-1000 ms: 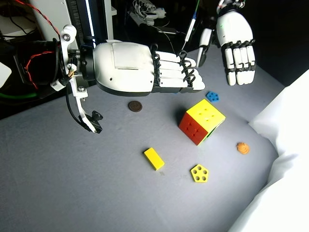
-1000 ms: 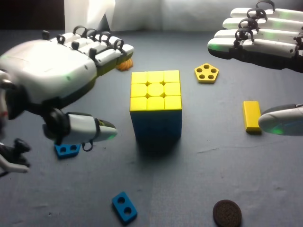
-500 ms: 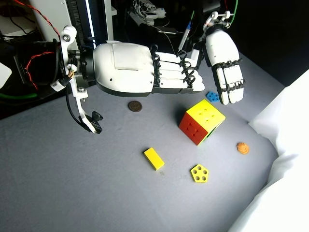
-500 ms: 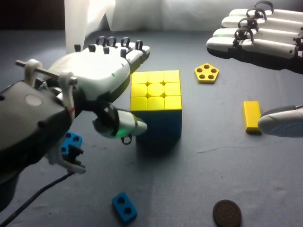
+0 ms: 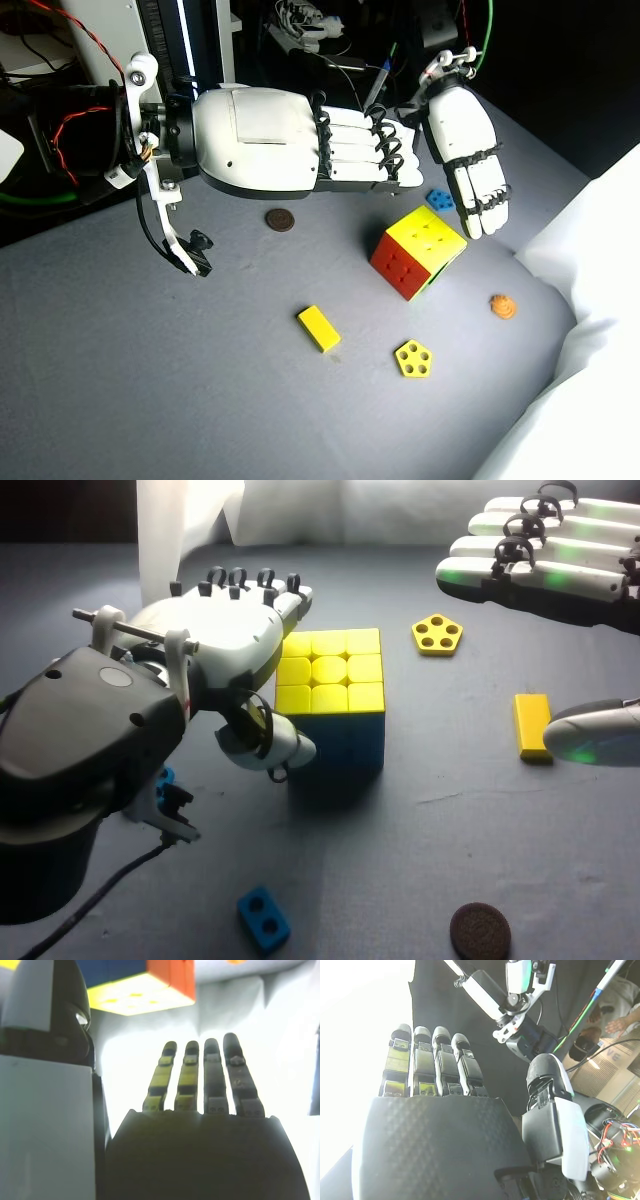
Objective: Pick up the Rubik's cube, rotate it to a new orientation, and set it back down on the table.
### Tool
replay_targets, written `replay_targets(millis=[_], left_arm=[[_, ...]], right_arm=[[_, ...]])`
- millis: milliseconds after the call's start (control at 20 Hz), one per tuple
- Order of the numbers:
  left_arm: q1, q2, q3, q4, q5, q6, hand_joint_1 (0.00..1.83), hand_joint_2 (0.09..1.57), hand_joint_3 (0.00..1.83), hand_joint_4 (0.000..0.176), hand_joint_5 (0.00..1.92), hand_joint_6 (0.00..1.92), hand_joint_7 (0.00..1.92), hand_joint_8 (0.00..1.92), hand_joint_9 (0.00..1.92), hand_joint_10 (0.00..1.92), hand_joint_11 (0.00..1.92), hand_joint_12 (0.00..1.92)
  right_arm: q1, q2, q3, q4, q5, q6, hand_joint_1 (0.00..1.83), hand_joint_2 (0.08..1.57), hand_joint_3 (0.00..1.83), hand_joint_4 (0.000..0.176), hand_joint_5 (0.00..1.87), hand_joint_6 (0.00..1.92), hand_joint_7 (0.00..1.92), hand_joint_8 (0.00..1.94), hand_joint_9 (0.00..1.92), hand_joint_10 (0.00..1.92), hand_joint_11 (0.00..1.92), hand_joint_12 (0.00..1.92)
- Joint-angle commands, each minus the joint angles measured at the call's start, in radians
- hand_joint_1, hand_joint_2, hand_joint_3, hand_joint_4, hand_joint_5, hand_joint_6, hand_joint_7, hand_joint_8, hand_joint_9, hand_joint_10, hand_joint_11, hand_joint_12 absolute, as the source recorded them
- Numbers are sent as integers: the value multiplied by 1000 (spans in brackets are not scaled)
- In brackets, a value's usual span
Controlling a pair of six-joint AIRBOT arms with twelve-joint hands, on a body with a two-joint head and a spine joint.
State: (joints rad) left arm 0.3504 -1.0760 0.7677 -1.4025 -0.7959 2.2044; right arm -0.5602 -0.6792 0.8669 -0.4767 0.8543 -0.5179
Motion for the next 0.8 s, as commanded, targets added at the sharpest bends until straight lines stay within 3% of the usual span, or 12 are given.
replay_targets(millis=[0, 600, 750], left_arm=[[-13, -7, 10, 64, -38, 6, 845, 1031, 2, 0, 0, 0, 0, 0, 0, 0, 0, 171], [-22, -83, 105, 40, -17, 52, 863, 1006, 0, 0, 0, 0, 0, 0, 0, 0, 0, 230], [-21, -90, 113, 28, -16, 66, 877, 1016, 0, 0, 0, 0, 0, 0, 0, 0, 0, 147]], right_arm=[[8, 2, -3, 40, 110, 2, 0, 1253, 21, 0, 2, 1, 48, 12, 0, 0, 0, 0], [8, -2, -3, 40, 110, -1, 0, 1253, 13, 0, 0, 0, 35, 6, 0, 0, 0, 0], [8, -2, -3, 40, 110, -2, 0, 1260, 15, 0, 0, 0, 26, 1, 0, 0, 0, 0]])
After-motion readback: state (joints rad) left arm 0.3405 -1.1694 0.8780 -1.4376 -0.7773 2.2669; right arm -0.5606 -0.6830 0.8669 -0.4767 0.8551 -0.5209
